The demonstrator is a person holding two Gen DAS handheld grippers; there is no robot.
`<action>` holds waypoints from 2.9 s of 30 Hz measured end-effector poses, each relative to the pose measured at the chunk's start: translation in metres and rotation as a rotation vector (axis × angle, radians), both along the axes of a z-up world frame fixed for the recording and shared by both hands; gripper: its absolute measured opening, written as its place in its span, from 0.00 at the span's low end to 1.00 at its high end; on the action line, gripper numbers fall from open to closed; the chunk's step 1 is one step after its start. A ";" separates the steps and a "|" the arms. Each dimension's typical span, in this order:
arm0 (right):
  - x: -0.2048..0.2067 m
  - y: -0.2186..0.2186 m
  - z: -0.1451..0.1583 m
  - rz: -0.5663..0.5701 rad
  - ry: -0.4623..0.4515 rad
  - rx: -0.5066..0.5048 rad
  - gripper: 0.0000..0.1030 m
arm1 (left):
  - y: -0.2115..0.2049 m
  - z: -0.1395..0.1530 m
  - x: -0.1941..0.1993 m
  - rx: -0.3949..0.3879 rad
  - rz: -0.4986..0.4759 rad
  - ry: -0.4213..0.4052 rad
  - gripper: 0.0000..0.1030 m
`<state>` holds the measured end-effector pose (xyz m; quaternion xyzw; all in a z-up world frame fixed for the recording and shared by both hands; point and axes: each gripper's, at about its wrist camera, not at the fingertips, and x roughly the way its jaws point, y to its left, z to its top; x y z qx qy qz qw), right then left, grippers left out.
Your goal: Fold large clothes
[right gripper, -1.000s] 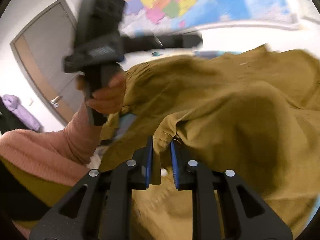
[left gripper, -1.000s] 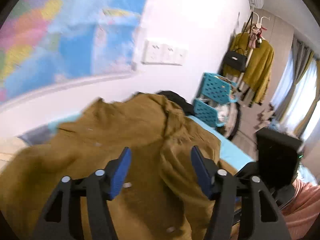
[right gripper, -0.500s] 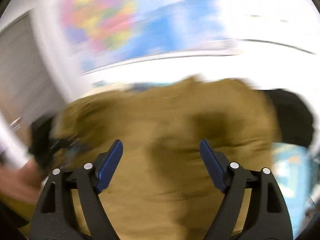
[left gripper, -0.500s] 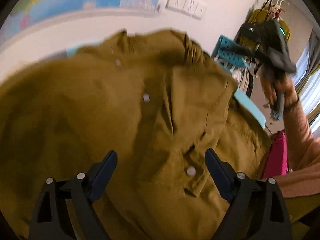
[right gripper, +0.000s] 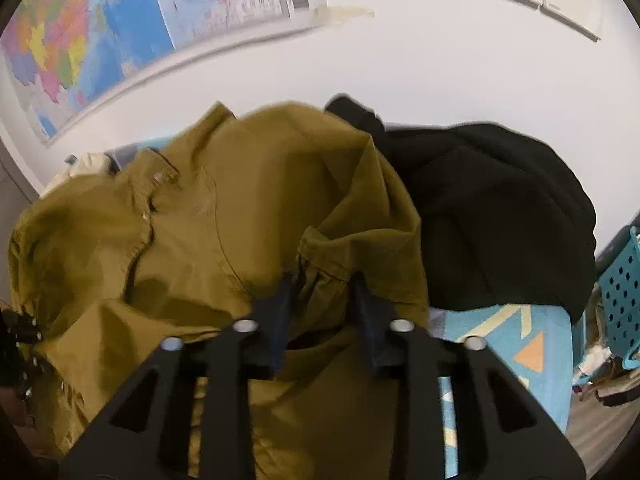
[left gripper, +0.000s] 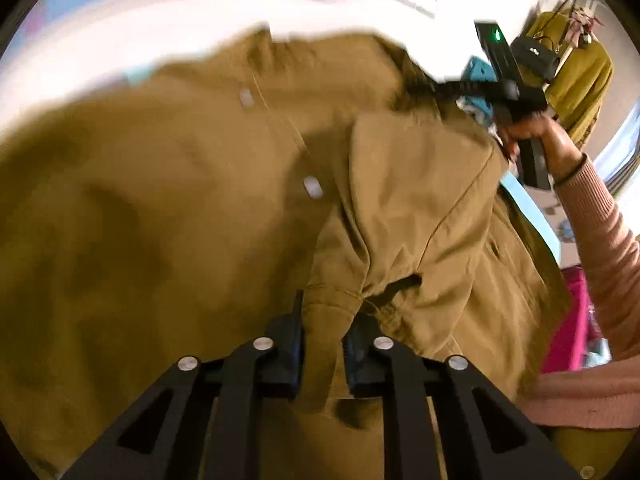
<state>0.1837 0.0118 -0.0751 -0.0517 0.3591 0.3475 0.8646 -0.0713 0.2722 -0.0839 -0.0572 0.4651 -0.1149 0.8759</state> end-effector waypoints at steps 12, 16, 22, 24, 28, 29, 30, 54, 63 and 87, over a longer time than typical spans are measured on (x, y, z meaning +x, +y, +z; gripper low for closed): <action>0.024 -0.056 0.017 -0.090 0.120 0.332 0.20 | 0.060 0.048 0.056 0.167 0.149 -0.063 0.25; 0.033 -0.047 -0.004 -0.162 0.123 0.283 0.48 | 0.081 0.026 0.071 0.194 0.250 0.026 0.45; -0.004 -0.057 0.023 -0.190 -0.055 0.264 0.57 | 0.099 0.033 0.039 0.078 0.243 -0.047 0.63; -0.028 -0.047 0.035 -0.164 -0.138 0.256 0.60 | 0.097 0.031 0.037 0.074 0.230 -0.042 0.63; -0.062 -0.006 0.036 -0.011 -0.212 0.196 0.61 | 0.086 0.021 0.048 0.139 0.206 -0.041 0.63; -0.066 0.010 0.030 0.025 -0.226 0.154 0.61 | 0.085 0.020 0.053 0.154 0.211 -0.039 0.61; -0.066 0.019 0.024 0.047 -0.210 0.142 0.61 | 0.087 0.018 0.059 0.166 0.216 -0.035 0.54; -0.110 0.153 -0.018 0.343 -0.070 -0.002 0.63 | 0.141 0.100 -0.062 0.422 0.479 -0.257 0.73; -0.134 0.167 -0.018 0.371 -0.039 0.019 0.66 | 0.205 0.081 -0.109 0.491 0.668 -0.112 0.74; -0.362 0.349 -0.030 1.164 0.146 0.084 0.03 | 0.213 0.092 -0.126 0.327 0.624 -0.126 0.28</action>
